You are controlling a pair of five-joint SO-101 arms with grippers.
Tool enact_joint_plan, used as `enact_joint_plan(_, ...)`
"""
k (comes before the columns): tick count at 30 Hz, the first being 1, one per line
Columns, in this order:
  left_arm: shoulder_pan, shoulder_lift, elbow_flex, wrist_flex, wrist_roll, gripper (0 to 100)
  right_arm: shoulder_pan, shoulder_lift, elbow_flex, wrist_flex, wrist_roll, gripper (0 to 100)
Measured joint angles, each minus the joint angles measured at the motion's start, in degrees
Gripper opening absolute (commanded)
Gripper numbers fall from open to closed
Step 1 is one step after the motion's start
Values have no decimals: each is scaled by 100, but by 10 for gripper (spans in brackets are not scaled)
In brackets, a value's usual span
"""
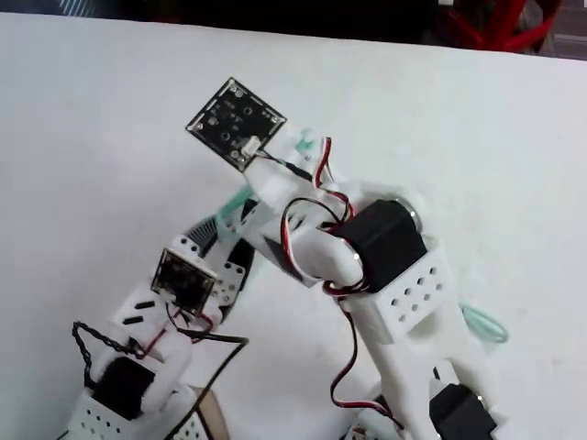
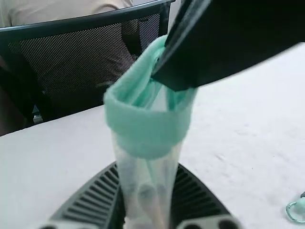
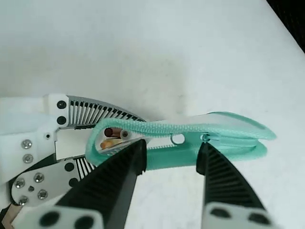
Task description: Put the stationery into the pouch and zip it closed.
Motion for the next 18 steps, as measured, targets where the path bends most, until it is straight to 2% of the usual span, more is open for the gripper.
enact_joint_plan(2,18,0,0,0,0,179,0,-26,105,0,0,244)
enact_joint_plan(4,26,0,0,0,9,212,0,-44,149,0,0,245)
enact_joint_plan(8,53,62,9,141,431,215,18,26,185,0,-9,247)
enact_joint_plan(18,44,53,-158,668,413,215,-44,26,202,0,-9,245)
